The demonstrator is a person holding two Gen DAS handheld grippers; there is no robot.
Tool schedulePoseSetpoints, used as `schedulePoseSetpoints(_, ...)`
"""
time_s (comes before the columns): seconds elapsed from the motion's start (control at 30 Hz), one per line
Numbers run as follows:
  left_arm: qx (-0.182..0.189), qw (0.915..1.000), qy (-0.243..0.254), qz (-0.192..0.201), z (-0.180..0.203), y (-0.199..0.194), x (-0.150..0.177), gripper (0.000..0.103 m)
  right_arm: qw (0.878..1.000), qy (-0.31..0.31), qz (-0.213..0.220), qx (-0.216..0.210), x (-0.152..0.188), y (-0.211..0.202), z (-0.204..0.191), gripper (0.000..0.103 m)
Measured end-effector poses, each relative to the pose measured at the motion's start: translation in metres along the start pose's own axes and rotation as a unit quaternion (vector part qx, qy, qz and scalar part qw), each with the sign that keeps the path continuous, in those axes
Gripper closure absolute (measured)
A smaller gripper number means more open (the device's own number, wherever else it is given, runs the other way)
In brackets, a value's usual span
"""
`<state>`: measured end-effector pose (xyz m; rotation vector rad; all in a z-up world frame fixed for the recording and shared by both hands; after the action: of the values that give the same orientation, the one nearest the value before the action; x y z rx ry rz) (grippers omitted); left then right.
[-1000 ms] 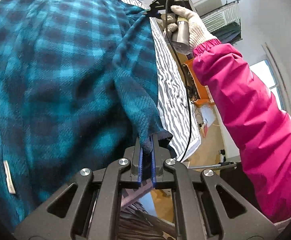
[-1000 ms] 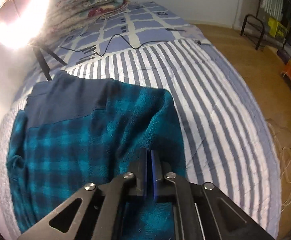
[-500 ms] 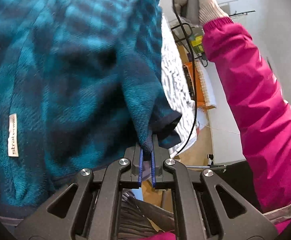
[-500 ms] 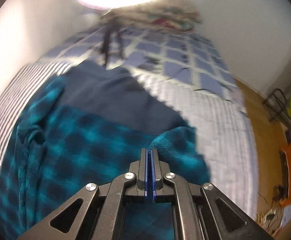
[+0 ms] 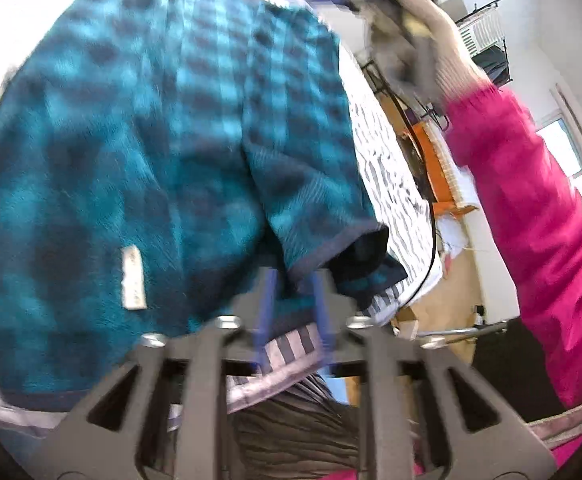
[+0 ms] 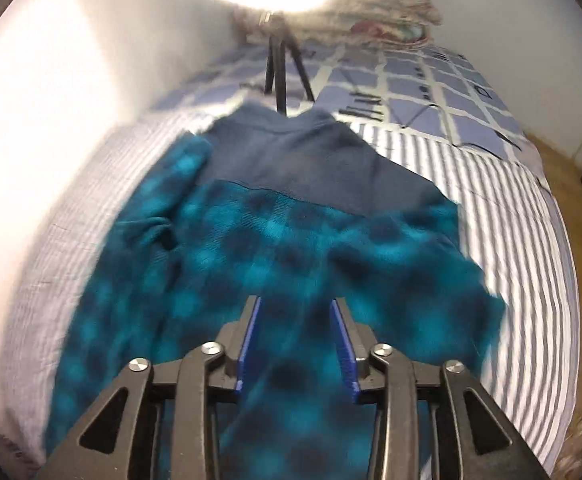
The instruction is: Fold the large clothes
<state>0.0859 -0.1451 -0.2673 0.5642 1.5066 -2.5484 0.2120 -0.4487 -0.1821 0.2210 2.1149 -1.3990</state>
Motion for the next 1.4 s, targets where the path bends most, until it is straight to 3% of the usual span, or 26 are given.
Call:
schedulePoseSetpoints(0.03, -0.007, 0.9999, 0.007, 0.014, 0.002, -0.006, -0.003, 0.061, 1.0, 0.008, 0.008, -0.011, 0.014, -0.019, -0.002, 0.059)
schedulePoseSetpoints(0.2, -0.025, 0.997, 0.059, 0.042, 0.025, -0.02, -0.011, 0.057, 0.997, 0.039, 0.007, -0.059, 0.118, -0.081, -0.016, 0.059)
schedulePoseSetpoints(0.37, -0.077, 0.9876, 0.129, 0.047, 0.048, -0.001, -0.004, 0.057, 0.989, 0.105, -0.004, -0.108, 0.225, -0.1, -0.027, 0.057)
schedulePoseSetpoints(0.47, -0.101, 0.9837, 0.142, 0.045, 0.049, 0.018, -0.001, 0.057, 0.982, 0.149, 0.007, -0.118, 0.259, -0.097, -0.024, 0.057)
schedulePoseSetpoints(0.5, -0.115, 0.9819, 0.143, 0.047, 0.049, 0.025, 0.0, 0.058, 0.978, 0.166, 0.011, -0.126, 0.263, -0.093, -0.02, 0.057)
schedulePoseSetpoints(0.57, -0.118, 0.9851, 0.119, 0.039, 0.041, 0.032, 0.002, 0.09, 0.97, 0.19, 0.012, -0.15, 0.27, -0.082, -0.019, 0.057)
schedulePoseSetpoints(0.63, -0.101, 0.9913, 0.079, 0.03, 0.029, 0.035, 0.004, 0.094, 0.969, 0.196, 0.009, -0.149, 0.273, -0.069, -0.02, 0.058)
schedulePoseSetpoints(0.7, -0.084, 0.9956, 0.032, 0.026, 0.012, 0.033, 0.007, 0.097, 0.969, 0.196, 0.01, -0.151, 0.273, -0.058, -0.021, 0.071)
schedulePoseSetpoints(0.77, -0.062, 0.9978, -0.016, 0.015, -0.006, 0.031, 0.011, 0.098, 0.971, 0.197, 0.011, -0.138, 0.274, -0.056, -0.021, 0.099)
schedulePoseSetpoints(0.8, -0.055, 0.9979, -0.034, 0.011, -0.014, 0.03, 0.013, 0.098, 0.97, 0.201, 0.012, -0.138, 0.274, -0.057, -0.021, 0.103)
schedulePoseSetpoints(0.9, -0.039, 0.9975, -0.058, 0.008, -0.024, 0.024, 0.021, 0.1, 0.97, 0.2, 0.028, -0.134, 0.268, -0.081, -0.021, 0.103)
schedulePoseSetpoints(1.03, -0.028, 0.9985, -0.046, 0.007, -0.011, 0.023, 0.024, 0.1, 0.979, 0.165, 0.047, -0.113, 0.258, -0.112, -0.029, 0.103)
schedulePoseSetpoints(1.27, -0.004, 0.9994, -0.035, -0.003, 0.009, 0.012, 0.026, 0.1, 0.981, 0.176, 0.026, -0.072, 0.272, -0.105, -0.008, 0.103)
schedulePoseSetpoints(1.33, 0.009, 0.9986, -0.052, 0.005, 0.008, 0.007, 0.019, 0.093, 0.978, 0.189, 0.041, -0.083, 0.278, -0.11, -0.002, 0.094)
schedulePoseSetpoints(1.37, 0.015, 0.998, -0.06, 0.008, 0.006, 0.006, 0.017, 0.08, 0.975, 0.198, 0.047, -0.091, 0.28, -0.112, 0.0, 0.08)
schedulePoseSetpoints(1.4, 0.02, 0.9973, -0.069, 0.011, 0.004, 0.005, 0.013, 0.073, 0.972, 0.204, 0.051, -0.106, 0.282, -0.113, 0.003, 0.074)
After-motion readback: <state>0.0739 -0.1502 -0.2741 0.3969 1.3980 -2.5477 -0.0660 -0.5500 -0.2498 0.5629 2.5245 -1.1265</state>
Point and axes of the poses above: each gripper's, at about its wrist camera, not at the fingertips, and y roughly the way its jaws point, z to its right, x to its underside, the point moved 3 cm from there along y, roughly the way its jaws point, and after that the axes turned 14 degrees about -x, right-handed, at the moved point
